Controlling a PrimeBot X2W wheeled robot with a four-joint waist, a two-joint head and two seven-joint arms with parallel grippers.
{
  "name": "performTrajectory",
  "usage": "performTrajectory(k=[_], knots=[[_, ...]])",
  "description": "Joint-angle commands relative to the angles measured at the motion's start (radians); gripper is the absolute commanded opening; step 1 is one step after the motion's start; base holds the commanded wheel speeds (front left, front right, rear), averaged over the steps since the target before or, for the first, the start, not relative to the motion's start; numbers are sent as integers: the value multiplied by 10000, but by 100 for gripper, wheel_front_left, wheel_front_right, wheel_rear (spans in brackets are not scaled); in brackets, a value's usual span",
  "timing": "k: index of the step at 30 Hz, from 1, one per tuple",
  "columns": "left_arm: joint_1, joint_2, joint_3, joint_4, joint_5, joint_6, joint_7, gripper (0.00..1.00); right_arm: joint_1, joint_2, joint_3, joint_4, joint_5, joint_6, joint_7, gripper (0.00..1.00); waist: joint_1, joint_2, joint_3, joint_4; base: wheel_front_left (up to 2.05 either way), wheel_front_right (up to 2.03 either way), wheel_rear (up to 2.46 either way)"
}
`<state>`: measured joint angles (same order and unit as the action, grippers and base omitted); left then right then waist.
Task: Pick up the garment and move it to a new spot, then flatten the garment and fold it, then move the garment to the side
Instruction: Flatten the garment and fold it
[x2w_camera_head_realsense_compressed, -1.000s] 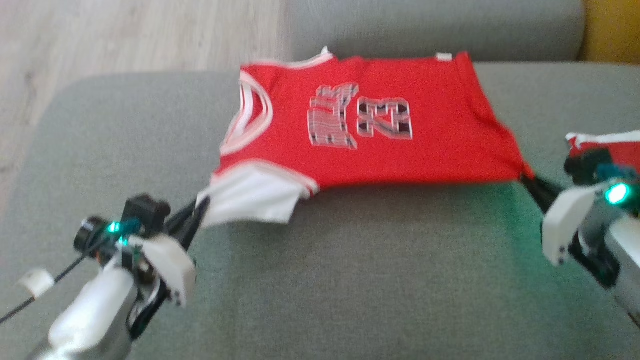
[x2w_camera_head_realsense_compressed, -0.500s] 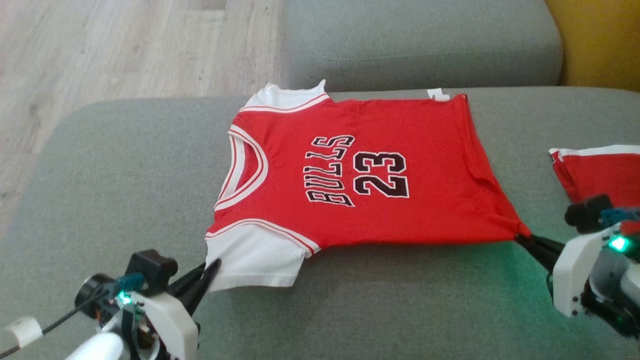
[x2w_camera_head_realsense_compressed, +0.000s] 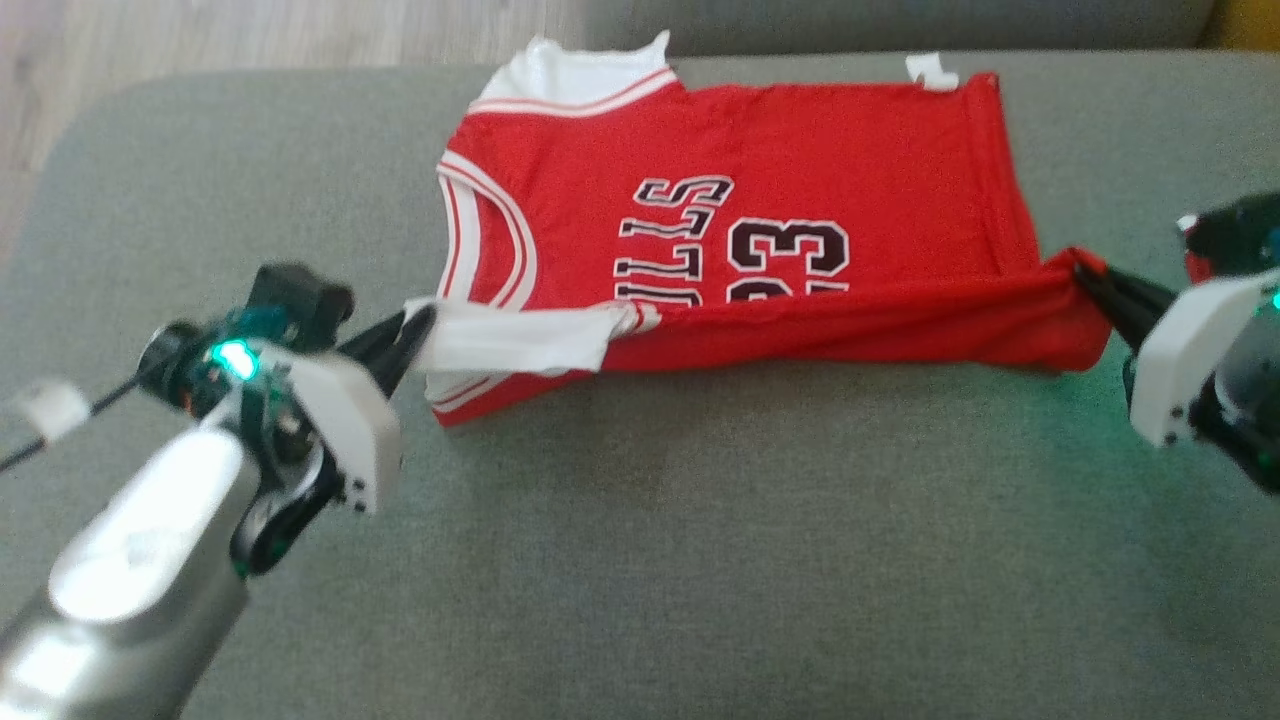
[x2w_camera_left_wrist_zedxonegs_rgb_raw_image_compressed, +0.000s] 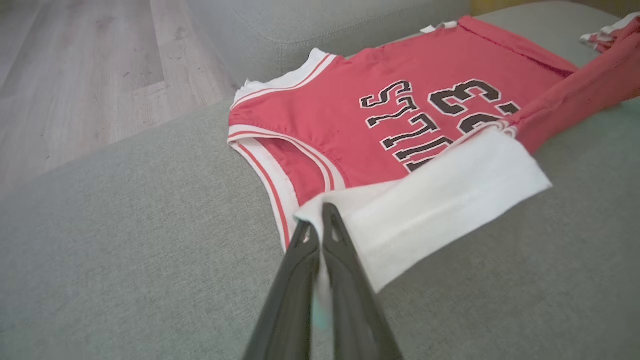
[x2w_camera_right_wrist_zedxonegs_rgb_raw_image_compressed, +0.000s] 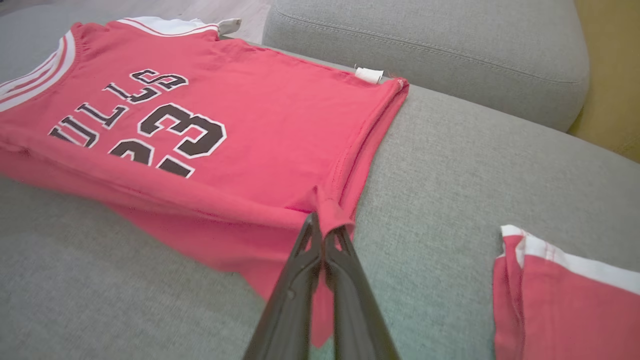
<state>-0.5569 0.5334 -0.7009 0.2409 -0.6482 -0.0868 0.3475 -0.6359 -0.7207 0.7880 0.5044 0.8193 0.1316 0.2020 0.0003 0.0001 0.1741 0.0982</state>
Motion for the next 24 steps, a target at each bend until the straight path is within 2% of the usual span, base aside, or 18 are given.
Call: performTrajectory(k=[1, 11, 19, 20, 21, 22, 23, 24], knots=[[-1106, 241, 376, 105, 130, -136, 184, 0, -465, -102, -155, -64, -157, -9, 92, 0, -3, -1, 532, 52, 0, 0, 0], [-3551, -173, -568, 2390, 960, -396, 268, 0, -1606, 487, 115, 564, -564, -9, 316, 0, -3, -1, 1429, -97, 0, 0, 0], [-5024, -847, -1513, 4372, 1284, -434, -168, 0, -2435, 934, 691, 1168, -701, -9, 257, 0, -3, -1, 1981, -364, 0, 0, 0], [-5168, -924, -1609, 4565, 1283, -435, -270, 9, -2521, 979, 755, 1246, -693, -9, 228, 0, -3, -1, 2026, -386, 0, 0, 0], [-5325, -991, -1650, 4770, 1329, -435, -447, 58, -2607, 1023, 808, 1338, -679, -9, 196, 0, -3, -1, 2068, -400, 0, 0, 0], [-5476, -1062, -1670, 4971, 1400, -435, -682, 100, -2711, 1053, 840, 1451, -714, -9, 118, 5, -3, -1, 2107, -412, 0, 0, 0], [-5614, -1149, -1657, 5176, 1465, -398, -942, 100, -2828, 1082, 840, 1590, -809, -9, -42, 90, -3, -1, 2142, -417, 0, 0, 0], [-5727, -1246, -1608, 5379, 1499, -304, -1213, 100, -2920, 1133, 818, 1757, -880, -9, -181, 100, -3, -1, 2168, -417, 0, 0, 0]])
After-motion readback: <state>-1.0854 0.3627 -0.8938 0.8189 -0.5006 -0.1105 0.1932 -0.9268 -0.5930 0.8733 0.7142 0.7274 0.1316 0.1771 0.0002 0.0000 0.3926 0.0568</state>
